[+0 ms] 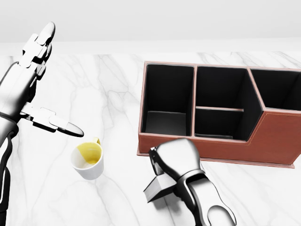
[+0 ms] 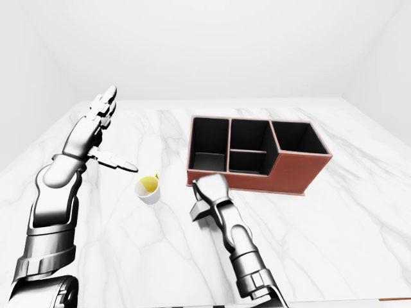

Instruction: Pick up the book and place it in the caddy.

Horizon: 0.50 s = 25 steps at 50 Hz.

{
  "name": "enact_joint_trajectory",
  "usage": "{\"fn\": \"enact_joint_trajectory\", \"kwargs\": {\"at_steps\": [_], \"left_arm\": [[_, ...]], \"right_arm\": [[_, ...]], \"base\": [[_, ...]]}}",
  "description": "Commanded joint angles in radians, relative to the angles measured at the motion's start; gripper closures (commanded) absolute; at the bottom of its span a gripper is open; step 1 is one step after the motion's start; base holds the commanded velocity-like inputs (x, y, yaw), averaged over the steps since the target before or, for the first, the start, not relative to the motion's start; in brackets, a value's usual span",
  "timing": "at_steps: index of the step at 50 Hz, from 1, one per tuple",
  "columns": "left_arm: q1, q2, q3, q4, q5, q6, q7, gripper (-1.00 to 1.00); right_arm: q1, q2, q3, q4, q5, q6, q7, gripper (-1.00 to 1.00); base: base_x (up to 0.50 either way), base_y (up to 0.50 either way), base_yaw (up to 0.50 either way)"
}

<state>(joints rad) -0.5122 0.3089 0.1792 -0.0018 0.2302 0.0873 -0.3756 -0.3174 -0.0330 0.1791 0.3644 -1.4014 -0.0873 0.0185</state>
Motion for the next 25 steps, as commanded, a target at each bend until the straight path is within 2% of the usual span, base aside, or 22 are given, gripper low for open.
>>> {"fn": "enact_joint_trajectory", "kwargs": {"at_steps": [1, 10, 18, 25], "left_arm": [[0.001, 0.000, 0.000, -0.003, -0.001, 0.000, -0.002, -1.00], [0.002, -0.001, 0.002, -0.015, -0.004, 0.000, -0.004, -1.00], [-0.003, -0.001, 0.002, -0.014, -0.010, 0.000, 0.000, -1.00], [-0.014, 0.000, 0.002, 0.002, -0.015, 0.000, 0.012, -1.00]], "right_arm": [[0.101, 0.012, -0.012, -0.328, 0.085, 0.000, 0.174, 1.00], [0.154, 0.029, -0.015, -0.563, 0.106, 0.003, 0.329, 1.00], [0.154, 0.052, -0.008, -0.747, 0.088, 0.104, 0.482, 1.00], [0.134, 0.063, -0.001, -0.805, 0.056, 0.141, 0.546, 1.00]], "base": [[0.00, 0.00, 0.00], [0.00, 0.00, 0.00], [0.00, 0.00, 0.00], [0.00, 0.00, 0.00]]}}
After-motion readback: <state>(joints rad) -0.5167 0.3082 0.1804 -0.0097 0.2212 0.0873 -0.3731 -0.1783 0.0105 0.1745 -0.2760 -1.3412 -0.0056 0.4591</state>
